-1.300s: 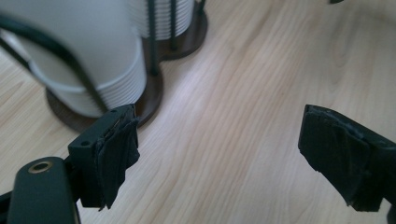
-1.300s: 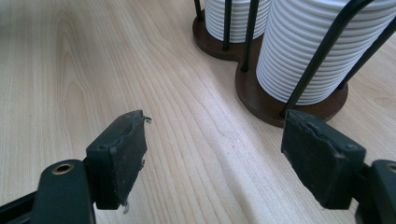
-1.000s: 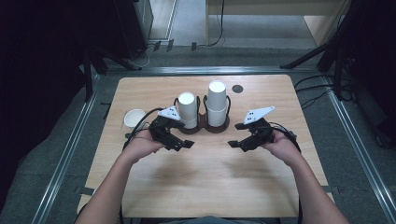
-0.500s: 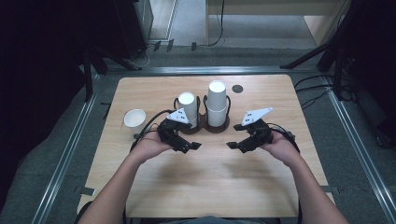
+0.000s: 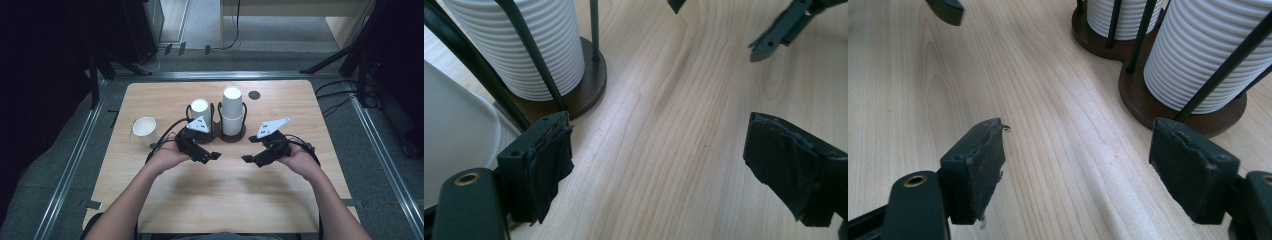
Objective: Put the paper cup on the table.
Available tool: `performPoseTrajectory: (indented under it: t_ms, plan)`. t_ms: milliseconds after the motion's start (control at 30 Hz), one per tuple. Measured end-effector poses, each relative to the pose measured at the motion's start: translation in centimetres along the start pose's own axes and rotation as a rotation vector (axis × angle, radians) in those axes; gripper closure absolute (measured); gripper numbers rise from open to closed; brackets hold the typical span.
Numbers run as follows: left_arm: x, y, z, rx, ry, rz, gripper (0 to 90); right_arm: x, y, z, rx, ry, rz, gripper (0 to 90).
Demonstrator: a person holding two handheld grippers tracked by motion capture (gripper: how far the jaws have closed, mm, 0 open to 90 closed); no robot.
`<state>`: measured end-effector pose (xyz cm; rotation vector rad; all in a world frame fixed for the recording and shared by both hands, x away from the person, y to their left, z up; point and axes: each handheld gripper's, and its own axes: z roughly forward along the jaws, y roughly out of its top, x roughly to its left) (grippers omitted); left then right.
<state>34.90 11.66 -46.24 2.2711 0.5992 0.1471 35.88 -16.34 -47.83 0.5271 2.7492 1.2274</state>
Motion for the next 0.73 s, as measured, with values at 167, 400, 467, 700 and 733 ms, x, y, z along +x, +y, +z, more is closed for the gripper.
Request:
performPoseTrajectory:
  t_ms: [167,400,467,700,733]
  plan:
    - [0.02,0.13,0.19,-0.007,-0.006,-0.004,12.3,0.19,-0.04,-0.12,-0.001,0.000,0.001,22.2]
    - [0.02,0.13,0.30,0.000,-0.004,-0.001,12.4,0.19,-0.12,-0.23,-0.002,-0.004,0.000,22.2]
    - [0.03,0.11,0.32,0.001,0.002,-0.002,12.4,0.18,-0.12,-0.21,0.000,-0.004,0.000,22.2]
    - [0.08,0.05,0.47,0.010,0.002,-0.001,12.4,0.12,-0.14,-0.20,0.001,-0.002,-0.001,22.2]
    - [0.11,0.02,0.51,0.017,0.004,0.002,12.5,0.11,-0.14,-0.20,0.001,-0.002,-0.001,22.2]
